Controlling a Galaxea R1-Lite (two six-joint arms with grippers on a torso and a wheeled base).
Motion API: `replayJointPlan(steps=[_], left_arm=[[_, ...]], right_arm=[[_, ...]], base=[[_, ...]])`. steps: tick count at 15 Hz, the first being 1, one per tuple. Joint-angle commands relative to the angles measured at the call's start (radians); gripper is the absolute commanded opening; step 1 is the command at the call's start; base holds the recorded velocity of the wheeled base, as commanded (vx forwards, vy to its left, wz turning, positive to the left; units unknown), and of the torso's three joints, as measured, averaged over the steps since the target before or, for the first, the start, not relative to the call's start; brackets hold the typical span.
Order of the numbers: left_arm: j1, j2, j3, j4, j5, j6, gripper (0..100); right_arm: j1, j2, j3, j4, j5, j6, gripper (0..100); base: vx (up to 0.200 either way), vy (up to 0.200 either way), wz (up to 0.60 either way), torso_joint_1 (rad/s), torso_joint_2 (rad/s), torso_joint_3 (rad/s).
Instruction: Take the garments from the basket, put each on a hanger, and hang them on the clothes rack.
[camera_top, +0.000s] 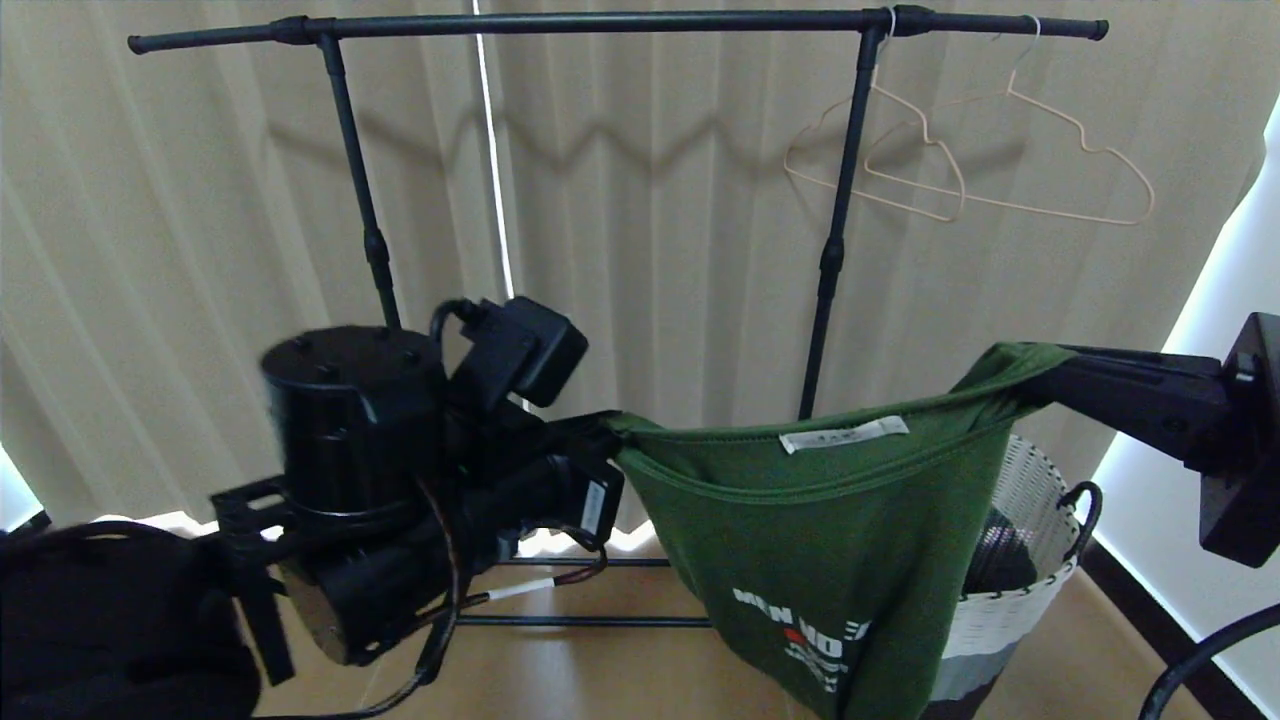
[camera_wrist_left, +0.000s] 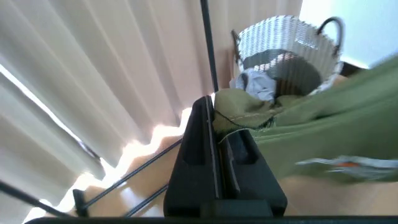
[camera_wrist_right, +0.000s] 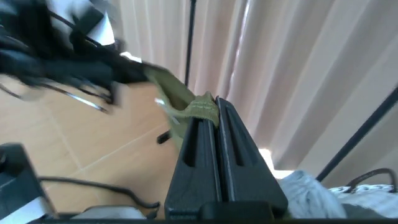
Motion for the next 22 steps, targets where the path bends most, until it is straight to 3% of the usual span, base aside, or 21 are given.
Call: replayJointPlan(steps=[1, 5, 7, 8, 10, 18, 20, 22], left_arm=[[0.005, -0.254, -0.196, 0.255, -0.035, 0.005, 0], [0.003, -0.266, -0.452, 0.515, -0.044, 0.003, 0], [0.003, -0.266, -0.460, 0.542, -0.044, 0.003, 0], [0.003, -0.266, -0.400, 0.565, -0.040, -0.023, 0], [0.003, -0.274, -0.340, 0.558, -0.038, -0.038, 0], [0.003, -0.230, -0.308, 0.493, -0.043, -0.037, 0], [0.017, -0.148, -0.378, 0.412, -0.043, -0.030, 0], [0.042, -0.064, -0.498, 0.410, -0.044, -0.029, 0]], right_arm=[[-0.052, 0.022, -0.022, -0.012, 0.001, -0.006, 0], [-0.095, 0.111, -0.106, -0.081, 0.001, -0.011, 0], [-0.097, 0.131, -0.114, -0.096, 0.001, -0.011, 0], [-0.097, 0.171, -0.109, -0.132, -0.001, -0.009, 0], [-0.097, 0.182, -0.109, -0.141, -0.001, -0.009, 0], [-0.128, 0.140, -0.084, -0.138, -0.004, -0.012, 0], [-0.129, 0.088, -0.094, -0.127, 0.001, -0.014, 0], [-0.128, 0.033, -0.081, -0.115, 0.007, -0.014, 0]], base=[[0.000, 0.000, 0.00, 0.000, 0.00, 0.000], [0.000, 0.000, 0.00, 0.000, 0.00, 0.000], [0.000, 0.000, 0.00, 0.000, 0.00, 0.000], [0.000, 0.000, 0.00, 0.000, 0.00, 0.000], [0.000, 0.000, 0.00, 0.000, 0.00, 0.000], [0.000, 0.000, 0.00, 0.000, 0.00, 0.000], [0.000, 0.000, 0.00, 0.000, 0.00, 0.000], [0.000, 0.000, 0.00, 0.000, 0.00, 0.000]])
